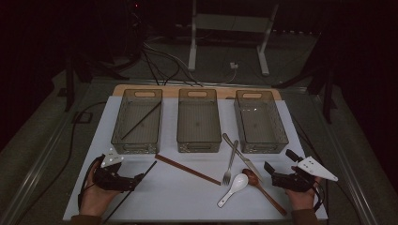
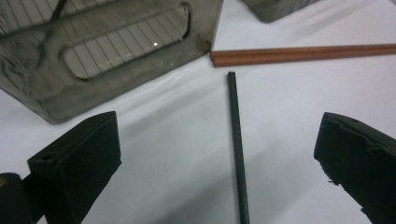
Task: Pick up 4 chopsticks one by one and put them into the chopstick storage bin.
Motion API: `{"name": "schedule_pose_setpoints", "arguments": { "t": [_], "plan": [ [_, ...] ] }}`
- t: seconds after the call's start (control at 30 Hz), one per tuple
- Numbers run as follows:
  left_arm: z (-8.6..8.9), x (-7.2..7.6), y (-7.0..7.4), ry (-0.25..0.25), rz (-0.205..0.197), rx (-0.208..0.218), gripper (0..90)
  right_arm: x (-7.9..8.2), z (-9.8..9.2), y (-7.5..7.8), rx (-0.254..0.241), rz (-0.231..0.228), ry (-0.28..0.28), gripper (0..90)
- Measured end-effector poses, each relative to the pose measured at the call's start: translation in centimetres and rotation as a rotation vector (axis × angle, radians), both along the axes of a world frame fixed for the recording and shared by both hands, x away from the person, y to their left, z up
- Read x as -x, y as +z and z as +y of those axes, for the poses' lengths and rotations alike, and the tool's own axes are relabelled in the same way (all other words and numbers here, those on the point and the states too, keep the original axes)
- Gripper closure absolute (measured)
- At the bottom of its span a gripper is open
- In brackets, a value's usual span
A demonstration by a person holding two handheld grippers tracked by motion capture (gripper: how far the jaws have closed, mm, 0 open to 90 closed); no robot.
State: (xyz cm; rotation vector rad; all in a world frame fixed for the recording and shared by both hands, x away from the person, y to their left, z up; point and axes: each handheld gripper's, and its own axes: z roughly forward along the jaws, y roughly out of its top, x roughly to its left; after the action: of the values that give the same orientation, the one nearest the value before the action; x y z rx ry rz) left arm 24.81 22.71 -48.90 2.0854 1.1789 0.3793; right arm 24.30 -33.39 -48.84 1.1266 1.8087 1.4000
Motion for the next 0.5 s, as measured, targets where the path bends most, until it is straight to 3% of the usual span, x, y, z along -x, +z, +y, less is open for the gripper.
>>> {"name": "schedule_pose_setpoints", "arguments": {
  "t": [0.33, 0.5],
  "plan": [
    [-0.9, 0.6, -0.8, -0.034, 0.049, -0.042, 5.7, 0.0, 0.0, 0.0, -0.001, 0.001, -0.001, 0.0],
    [-1.2, 0.6, -1.3, -0.007, 0.075, -0.083, 8.4, -0.1, 0.0, 0.0, 0.000, 0.002, 0.000, 0.0]
  ]
}}
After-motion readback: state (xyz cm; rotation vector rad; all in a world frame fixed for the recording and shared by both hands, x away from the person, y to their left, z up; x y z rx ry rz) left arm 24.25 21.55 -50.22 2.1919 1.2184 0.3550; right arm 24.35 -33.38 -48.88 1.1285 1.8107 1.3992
